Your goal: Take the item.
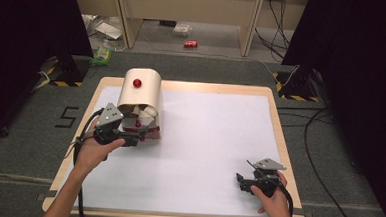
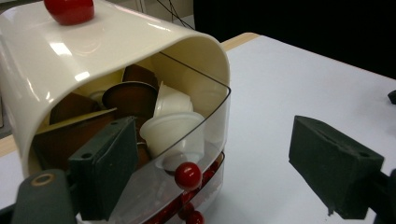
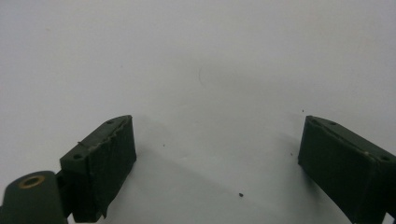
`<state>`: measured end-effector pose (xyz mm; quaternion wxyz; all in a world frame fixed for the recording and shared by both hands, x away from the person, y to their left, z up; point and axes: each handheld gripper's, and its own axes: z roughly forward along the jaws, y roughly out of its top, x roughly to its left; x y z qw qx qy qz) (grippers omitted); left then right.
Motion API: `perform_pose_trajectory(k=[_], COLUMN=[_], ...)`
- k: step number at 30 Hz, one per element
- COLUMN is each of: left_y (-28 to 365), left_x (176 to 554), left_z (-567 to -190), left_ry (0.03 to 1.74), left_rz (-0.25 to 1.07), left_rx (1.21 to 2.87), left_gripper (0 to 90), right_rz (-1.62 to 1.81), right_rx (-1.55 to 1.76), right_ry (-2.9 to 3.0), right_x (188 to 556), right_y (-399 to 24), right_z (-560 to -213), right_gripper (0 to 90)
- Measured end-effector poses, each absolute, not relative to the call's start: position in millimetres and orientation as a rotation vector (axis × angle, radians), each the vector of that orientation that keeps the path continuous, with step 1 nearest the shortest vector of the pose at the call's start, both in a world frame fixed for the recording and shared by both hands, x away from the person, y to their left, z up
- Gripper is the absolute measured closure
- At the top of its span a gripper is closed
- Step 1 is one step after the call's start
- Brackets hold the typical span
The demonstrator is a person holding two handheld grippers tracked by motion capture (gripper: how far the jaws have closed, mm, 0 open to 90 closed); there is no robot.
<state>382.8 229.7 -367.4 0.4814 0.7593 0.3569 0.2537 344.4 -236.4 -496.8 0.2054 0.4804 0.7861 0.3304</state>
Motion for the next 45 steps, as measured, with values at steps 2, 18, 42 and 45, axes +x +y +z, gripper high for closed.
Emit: perform_pose_trajectory(k=[2,18,42,45], left_y=[228.2,225.2,221.3,218.5], left_x=[385.8,391.5,353.5,352.0], left_z=[-367.4,-372.8,-382.3,-382.3], left_ry=[0.871,0.910,0.898,0.896], left_rz=[0.615,0.595,0.634,0.659], left_rx=[1.860,1.919,1.891,1.913], left_gripper=[15.5,14.8,15.1,15.1], right_rz=[0.921,0.921,0.921,0.921], right_rx=[1.339,1.338,1.338,1.338], right_ry=[2.191,2.192,2.192,2.193], right_x=[344.4,344.4,344.4,344.4], right_y=[-236.4,-236.3,-236.3,-236.3], right_z=[-496.8,-496.8,-496.8,-496.8], right_gripper=[11.6,11.4,11.3,11.3])
